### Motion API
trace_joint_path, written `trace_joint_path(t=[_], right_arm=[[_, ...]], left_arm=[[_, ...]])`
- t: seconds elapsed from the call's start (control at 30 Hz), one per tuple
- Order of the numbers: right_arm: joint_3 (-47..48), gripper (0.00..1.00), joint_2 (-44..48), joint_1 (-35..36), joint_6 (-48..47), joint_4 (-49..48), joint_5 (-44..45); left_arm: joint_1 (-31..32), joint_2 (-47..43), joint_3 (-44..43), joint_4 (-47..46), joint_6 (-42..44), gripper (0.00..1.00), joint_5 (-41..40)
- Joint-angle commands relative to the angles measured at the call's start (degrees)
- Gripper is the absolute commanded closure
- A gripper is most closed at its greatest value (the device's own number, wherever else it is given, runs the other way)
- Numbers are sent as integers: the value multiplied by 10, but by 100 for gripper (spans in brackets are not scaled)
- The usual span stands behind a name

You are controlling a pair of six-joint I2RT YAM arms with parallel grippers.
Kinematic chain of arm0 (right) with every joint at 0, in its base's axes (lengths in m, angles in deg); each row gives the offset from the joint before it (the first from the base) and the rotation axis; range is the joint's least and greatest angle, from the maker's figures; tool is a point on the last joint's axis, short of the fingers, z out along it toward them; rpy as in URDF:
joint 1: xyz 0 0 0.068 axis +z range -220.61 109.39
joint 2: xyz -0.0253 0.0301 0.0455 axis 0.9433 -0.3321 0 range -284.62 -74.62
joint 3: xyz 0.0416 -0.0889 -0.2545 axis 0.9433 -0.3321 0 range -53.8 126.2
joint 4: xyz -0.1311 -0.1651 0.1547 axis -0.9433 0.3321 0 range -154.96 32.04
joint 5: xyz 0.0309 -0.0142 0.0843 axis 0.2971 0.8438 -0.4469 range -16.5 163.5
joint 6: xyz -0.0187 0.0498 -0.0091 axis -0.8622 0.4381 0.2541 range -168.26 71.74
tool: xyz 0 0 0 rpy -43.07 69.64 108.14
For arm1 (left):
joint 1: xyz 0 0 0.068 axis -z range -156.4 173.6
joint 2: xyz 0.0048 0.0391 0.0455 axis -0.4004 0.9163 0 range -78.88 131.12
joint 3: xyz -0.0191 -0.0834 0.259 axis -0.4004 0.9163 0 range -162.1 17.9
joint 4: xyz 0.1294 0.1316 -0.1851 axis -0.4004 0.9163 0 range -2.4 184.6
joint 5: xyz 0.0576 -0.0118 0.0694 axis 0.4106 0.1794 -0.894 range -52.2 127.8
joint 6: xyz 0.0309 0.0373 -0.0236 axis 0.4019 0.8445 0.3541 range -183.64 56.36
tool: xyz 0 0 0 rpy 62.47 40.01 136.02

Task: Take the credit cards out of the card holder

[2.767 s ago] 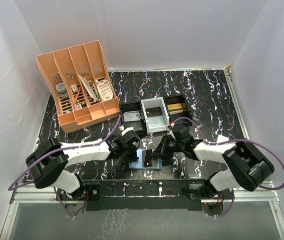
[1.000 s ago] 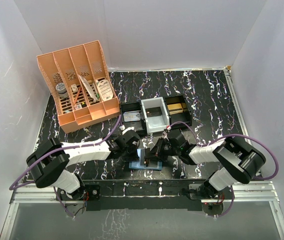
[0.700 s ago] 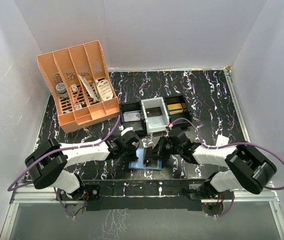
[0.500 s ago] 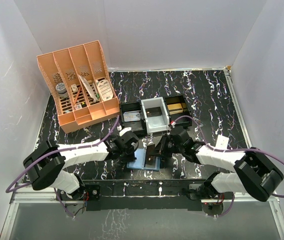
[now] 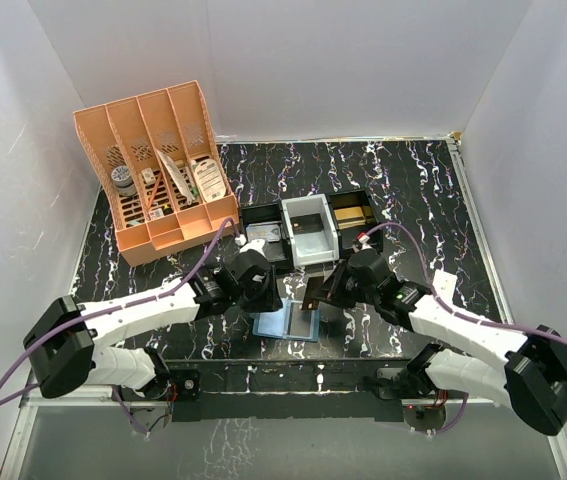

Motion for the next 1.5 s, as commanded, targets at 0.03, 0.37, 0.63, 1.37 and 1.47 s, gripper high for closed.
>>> trace_joint_path(t=[0.03,0.37,0.63,1.37,1.47], right_arm=[[20,100,51,-2,4,19,68],[-18,100,128,-3,8,1,107],[-40,100,160,-3,-108,-119,61],[98,100,96,-19,-387,18,106],[120,100,69,-52,-393,25,73]], left_arm=[[0,25,-18,-91,48,63,104],[0,99,39,-58,-35,82,5],[13,43,60,-18,-48,69,-44],[-32,-62,-63,86,81,1,-74],[-71,-66,-64,98,103,1,-52]])
